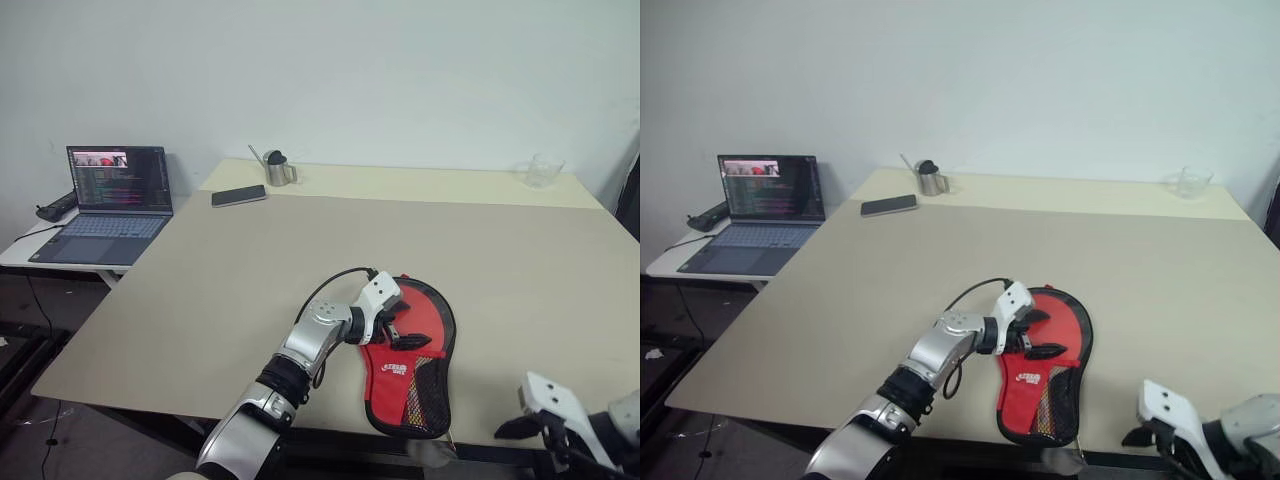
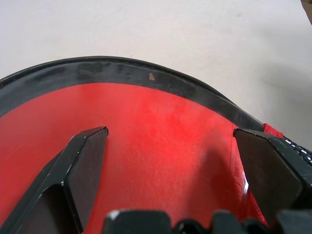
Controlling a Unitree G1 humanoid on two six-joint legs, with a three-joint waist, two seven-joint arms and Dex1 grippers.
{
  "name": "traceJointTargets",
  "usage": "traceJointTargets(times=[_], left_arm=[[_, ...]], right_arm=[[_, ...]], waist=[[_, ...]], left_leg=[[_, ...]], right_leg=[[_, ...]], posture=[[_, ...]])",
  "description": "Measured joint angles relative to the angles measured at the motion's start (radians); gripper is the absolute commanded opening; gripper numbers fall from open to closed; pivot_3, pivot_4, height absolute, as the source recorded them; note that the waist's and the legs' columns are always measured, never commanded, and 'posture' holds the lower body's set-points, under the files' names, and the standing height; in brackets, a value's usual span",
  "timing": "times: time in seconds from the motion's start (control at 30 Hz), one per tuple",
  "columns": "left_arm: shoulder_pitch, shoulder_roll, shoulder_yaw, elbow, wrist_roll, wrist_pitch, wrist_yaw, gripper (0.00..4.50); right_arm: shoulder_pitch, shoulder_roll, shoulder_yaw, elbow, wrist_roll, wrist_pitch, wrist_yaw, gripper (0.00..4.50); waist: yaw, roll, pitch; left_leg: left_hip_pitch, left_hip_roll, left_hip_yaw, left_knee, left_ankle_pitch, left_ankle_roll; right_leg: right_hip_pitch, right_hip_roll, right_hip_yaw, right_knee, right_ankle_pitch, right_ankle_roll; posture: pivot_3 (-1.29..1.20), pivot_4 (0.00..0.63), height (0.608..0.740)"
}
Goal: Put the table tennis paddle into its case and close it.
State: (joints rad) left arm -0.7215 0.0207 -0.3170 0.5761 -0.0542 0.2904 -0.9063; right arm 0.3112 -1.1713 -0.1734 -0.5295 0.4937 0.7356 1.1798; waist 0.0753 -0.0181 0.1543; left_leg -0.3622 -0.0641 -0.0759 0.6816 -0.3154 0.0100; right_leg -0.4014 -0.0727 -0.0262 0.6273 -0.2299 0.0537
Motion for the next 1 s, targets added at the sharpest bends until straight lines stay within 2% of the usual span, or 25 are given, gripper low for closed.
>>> traceJointTargets(times=[0.13,0.27,0.4,0.6,0.73,0.87,1.0], left_arm=[[-0.003,0.002,0.002,0.012,0.000,-0.021,0.000,4.50],[-0.012,0.027,0.025,0.013,-0.020,-0.035,-0.035,4.50],[-0.023,0.100,0.051,-0.040,-0.079,0.030,-0.122,4.50],[-0.123,0.425,0.197,-0.315,-0.219,0.170,-0.292,4.50],[-0.100,0.633,0.301,-0.452,-0.322,0.261,-0.385,4.50],[0.003,0.851,0.441,-0.526,-0.420,0.321,-0.465,4.50],[0.108,0.994,0.576,-0.518,-0.457,0.327,-0.500,4.50]], right_arm=[[-0.079,0.000,-0.035,0.065,0.001,-0.016,-0.001,4.48],[-0.227,0.028,-0.074,0.122,0.062,-0.011,0.003,4.48],[-0.384,0.047,-0.056,0.202,0.102,-0.004,0.019,4.48],[-0.737,0.042,0.110,0.555,0.003,-0.095,0.144,4.48],[-0.900,0.044,0.156,0.748,-0.034,-0.146,0.236,4.48],[-0.975,0.045,0.167,0.849,-0.059,-0.199,0.298,4.48],[-0.989,0.047,0.170,0.869,-0.088,-0.230,0.306,4.48]], waist=[[0.000,0.000,0.000],[-0.014,0.000,0.001],[-0.034,0.001,0.007],[-0.078,-0.001,0.017],[-0.081,0.002,0.019],[-0.081,0.004,0.019],[-0.077,0.006,0.021]], left_leg=[[0.000,0.000,0.000,0.000,0.000,0.000],[-0.001,0.000,0.001,0.000,0.000,-0.001],[-0.002,0.001,0.001,-0.001,0.002,-0.003],[-0.003,0.002,0.005,-0.002,0.002,-0.003],[-0.007,0.003,0.006,-0.004,0.001,-0.004],[-0.014,0.003,0.006,-0.003,0.001,-0.005],[-0.015,0.003,0.006,-0.002,0.001,-0.005]], right_leg=[[0.000,0.000,0.000,0.000,0.000,-0.001],[-0.002,0.000,0.001,0.001,0.002,-0.004],[-0.004,0.001,0.001,0.002,0.003,-0.006],[-0.008,0.002,0.004,0.001,0.004,-0.008],[-0.015,0.002,0.006,0.001,0.003,-0.008],[-0.022,0.002,0.006,0.001,0.003,-0.008],[-0.022,0.002,0.006,0.002,0.004,-0.009]], posture=[[0.00,0.150,0.740],[0.00,0.150,0.740],[0.00,0.150,0.740],[0.00,0.150,0.740],[0.00,0.150,0.740],[0.00,0.150,0.740],[0.00,0.150,0.740]])
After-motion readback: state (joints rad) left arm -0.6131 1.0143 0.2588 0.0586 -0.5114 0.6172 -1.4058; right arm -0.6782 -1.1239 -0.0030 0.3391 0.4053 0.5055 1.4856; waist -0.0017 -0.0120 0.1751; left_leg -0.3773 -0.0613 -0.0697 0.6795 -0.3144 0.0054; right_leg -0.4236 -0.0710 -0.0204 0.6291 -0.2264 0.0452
